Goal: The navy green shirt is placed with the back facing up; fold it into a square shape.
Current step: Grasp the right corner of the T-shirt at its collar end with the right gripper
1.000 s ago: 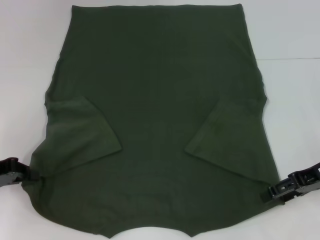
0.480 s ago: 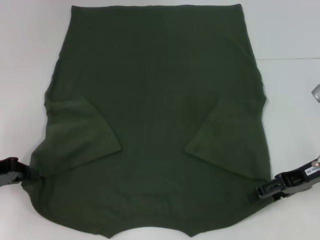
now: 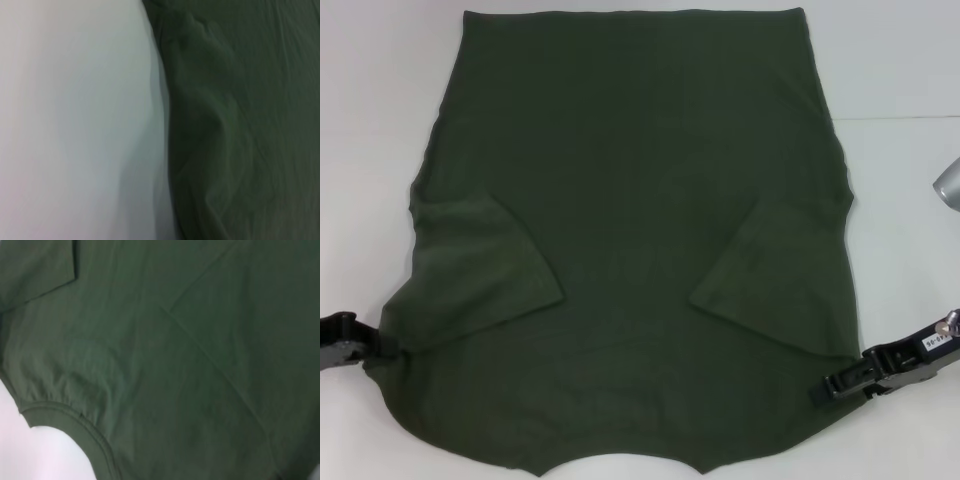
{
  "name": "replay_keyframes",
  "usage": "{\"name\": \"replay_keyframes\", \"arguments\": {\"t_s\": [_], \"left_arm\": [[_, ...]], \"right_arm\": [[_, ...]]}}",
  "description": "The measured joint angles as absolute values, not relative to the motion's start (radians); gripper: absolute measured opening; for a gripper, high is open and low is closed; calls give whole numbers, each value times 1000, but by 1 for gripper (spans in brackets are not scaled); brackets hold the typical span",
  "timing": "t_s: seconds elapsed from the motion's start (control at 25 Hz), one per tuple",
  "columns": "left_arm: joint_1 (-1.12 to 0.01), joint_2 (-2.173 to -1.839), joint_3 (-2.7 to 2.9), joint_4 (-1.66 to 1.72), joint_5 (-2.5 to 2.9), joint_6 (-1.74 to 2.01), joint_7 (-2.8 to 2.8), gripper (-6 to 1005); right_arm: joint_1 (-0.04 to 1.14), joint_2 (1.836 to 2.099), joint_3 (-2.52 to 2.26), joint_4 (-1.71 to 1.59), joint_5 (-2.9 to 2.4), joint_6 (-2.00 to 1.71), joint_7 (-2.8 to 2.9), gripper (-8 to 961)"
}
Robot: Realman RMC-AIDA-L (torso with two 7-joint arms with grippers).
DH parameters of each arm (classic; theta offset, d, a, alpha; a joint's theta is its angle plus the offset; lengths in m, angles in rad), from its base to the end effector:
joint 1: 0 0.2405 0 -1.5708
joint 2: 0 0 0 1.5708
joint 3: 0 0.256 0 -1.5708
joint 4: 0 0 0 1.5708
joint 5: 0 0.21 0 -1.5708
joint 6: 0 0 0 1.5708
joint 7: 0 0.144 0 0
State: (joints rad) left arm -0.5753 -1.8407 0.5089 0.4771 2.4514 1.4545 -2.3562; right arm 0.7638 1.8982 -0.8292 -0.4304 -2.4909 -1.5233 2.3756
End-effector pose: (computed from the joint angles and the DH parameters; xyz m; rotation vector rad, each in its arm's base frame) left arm -0.3572 0.3300 0.0674 -2.0467 -2.0032 -0.2865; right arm 0.2916 0.3470 0.0100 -2.4694 1.8666 -0.1822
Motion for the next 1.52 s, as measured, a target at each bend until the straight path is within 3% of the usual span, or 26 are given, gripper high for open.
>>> {"name": "replay_keyframes", "arguments": {"t_s": [0.28,0.48,0.72,1.24,1.52], "left_arm": [[-575,-1840,505,478,2451,1454,-2356,5],[-575,-1839,505,477,2451,1454,-2357,4],[-575,-1840,503,477,2451,1454,-2357,4],[-571,-1841,503,478,2451,1454,-2356,4],[-569,-1841,503,476,2451,1454,-2357,5]], "right_arm": [[767,1887,-829,-435,-2490,-1512,2383,771],[771,1886,-828,-436,-2490,-1510,2383,542],[771,1887,-828,-437,-2491,-1504,2384,387],[768,1884,-828,-438,-2491,-1489,2391,331],[766,1881,-828,-439,-2489,-1495,2380,84]]}}
